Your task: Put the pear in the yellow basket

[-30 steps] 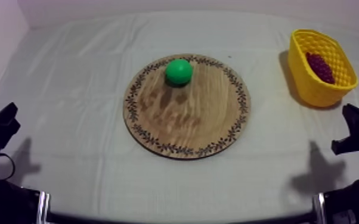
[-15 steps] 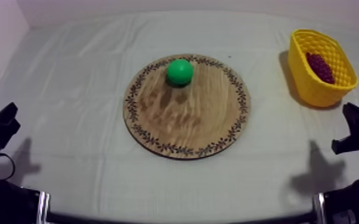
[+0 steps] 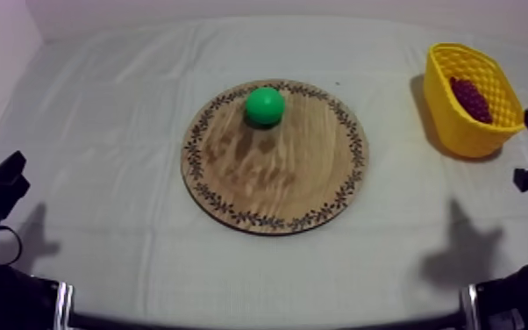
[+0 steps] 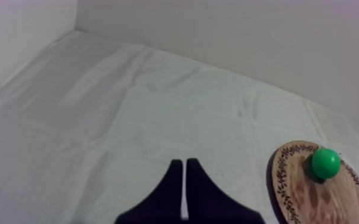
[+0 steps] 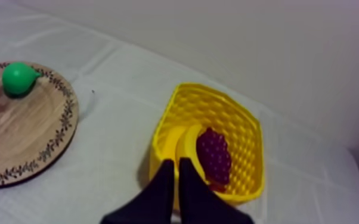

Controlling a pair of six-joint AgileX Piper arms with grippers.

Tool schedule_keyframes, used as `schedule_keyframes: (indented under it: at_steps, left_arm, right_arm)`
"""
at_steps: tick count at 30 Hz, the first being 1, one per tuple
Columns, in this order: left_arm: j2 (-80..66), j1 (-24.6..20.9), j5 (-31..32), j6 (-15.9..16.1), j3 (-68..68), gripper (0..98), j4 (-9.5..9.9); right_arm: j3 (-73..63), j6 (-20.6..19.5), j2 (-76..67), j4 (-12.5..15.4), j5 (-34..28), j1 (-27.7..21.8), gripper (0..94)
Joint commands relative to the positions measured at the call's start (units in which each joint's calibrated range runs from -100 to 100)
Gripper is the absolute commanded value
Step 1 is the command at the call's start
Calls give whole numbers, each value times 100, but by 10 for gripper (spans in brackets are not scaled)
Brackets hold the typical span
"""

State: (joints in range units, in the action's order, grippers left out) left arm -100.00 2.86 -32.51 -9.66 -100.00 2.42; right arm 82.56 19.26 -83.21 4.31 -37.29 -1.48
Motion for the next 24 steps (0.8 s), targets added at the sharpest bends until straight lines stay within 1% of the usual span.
schedule_keyframes:
  at_steps: [1, 4, 8, 11, 17, 24]
  left_arm:
    - [0, 0, 1, 1, 0, 1, 0]
    - [0, 0, 1, 1, 0, 1, 0]
    - [0, 0, 1, 1, 0, 1, 0]
    - [0, 0, 1, 1, 0, 1, 0]
    - [0, 0, 1, 1, 0, 1, 0]
    - [0, 0, 1, 1, 0, 1, 0]
  right_arm:
    - [-538, 11, 407, -19, -51, 30, 4]
    - [-1053, 21, 868, -104, -158, 101, 4]
    - [-1722, 213, 1482, -92, -329, 231, 4]
    - [-2272, 378, 1967, -72, -593, 380, 5]
    - [-3519, 535, 3071, -139, -1263, 874, 6]
    - [-4576, 557, 4182, -242, -1626, 1483, 6]
